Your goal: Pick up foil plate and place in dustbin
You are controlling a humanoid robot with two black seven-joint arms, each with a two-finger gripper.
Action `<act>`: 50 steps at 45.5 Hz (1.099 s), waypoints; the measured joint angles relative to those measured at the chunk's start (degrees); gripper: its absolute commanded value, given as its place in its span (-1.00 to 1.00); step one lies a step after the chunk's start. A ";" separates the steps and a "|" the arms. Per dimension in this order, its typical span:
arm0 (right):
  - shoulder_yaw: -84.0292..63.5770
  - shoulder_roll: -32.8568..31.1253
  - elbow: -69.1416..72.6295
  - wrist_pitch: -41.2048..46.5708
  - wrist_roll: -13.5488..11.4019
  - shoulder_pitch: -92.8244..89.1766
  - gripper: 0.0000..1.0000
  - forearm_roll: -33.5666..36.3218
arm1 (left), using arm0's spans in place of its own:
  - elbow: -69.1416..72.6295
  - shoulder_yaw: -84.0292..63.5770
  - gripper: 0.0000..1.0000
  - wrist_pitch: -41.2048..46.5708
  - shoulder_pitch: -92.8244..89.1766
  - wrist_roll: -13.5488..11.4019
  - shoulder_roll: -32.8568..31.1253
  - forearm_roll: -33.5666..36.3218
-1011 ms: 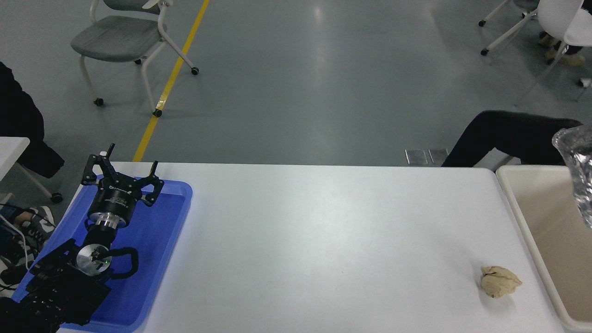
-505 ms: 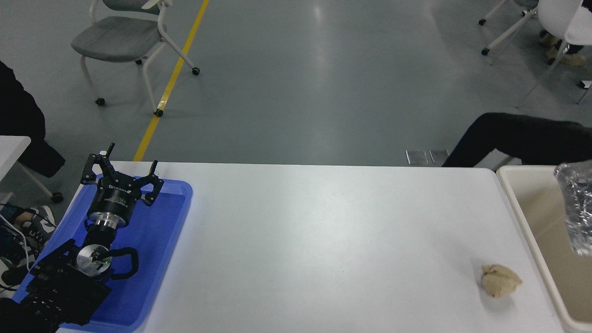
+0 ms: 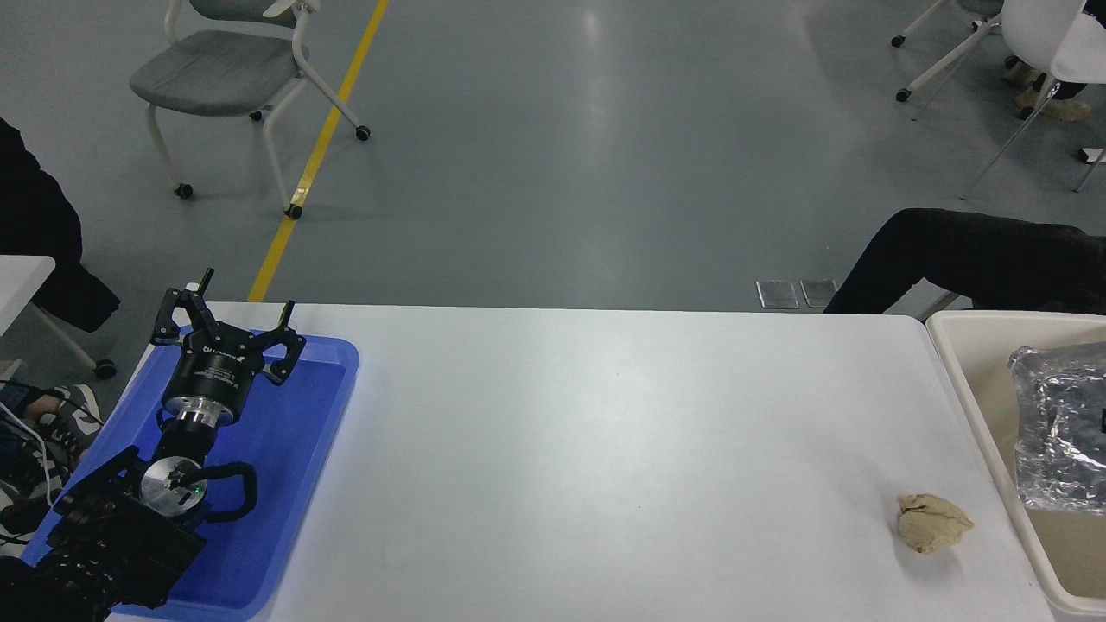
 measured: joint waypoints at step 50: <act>-10.99 -4.94 34.84 3.30 -1.02 26.27 1.00 1.67 | -0.06 0.06 1.00 0.00 -0.17 0.10 -0.15 0.04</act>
